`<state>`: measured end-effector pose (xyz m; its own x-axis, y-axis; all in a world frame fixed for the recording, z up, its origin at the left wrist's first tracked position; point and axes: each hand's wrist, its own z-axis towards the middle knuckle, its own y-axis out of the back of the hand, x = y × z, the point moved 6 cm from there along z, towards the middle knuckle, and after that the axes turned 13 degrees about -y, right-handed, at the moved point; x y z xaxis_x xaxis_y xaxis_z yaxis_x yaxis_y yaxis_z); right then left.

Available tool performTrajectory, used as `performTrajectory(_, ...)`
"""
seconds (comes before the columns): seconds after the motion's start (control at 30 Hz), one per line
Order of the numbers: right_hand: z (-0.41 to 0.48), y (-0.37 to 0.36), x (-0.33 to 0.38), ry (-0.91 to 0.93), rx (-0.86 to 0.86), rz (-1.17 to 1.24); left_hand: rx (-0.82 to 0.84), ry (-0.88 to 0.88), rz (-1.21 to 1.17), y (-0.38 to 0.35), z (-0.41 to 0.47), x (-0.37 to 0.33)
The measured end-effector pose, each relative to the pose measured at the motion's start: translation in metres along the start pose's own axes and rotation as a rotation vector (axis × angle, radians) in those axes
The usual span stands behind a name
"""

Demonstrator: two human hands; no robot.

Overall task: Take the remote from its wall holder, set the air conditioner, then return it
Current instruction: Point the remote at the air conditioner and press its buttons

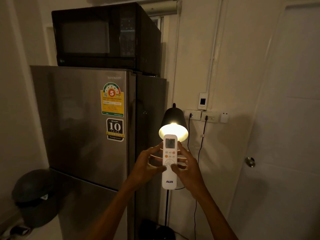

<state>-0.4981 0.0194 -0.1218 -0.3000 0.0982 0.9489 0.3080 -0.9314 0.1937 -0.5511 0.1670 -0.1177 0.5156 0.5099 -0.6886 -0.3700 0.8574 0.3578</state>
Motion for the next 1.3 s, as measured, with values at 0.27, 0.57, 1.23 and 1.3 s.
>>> performTrajectory(0.27,-0.019,-0.019,-0.001,-0.043,-0.016,-0.074,0.007,0.014,-0.014,0.012,-0.018,0.005)
performTrajectory(0.57,-0.036,-0.023,0.012,-0.042,-0.054,-0.064,-0.028,0.024,-0.103,0.019,-0.029,-0.010)
performTrajectory(1.23,-0.055,-0.013,0.025,-0.022,-0.133,0.087,0.031,-0.002,-0.095,0.013,-0.041,-0.038)
performTrajectory(1.3,-0.056,-0.016,0.025,-0.022,-0.136,0.078,0.017,-0.005,-0.103,0.015,-0.043,-0.038)
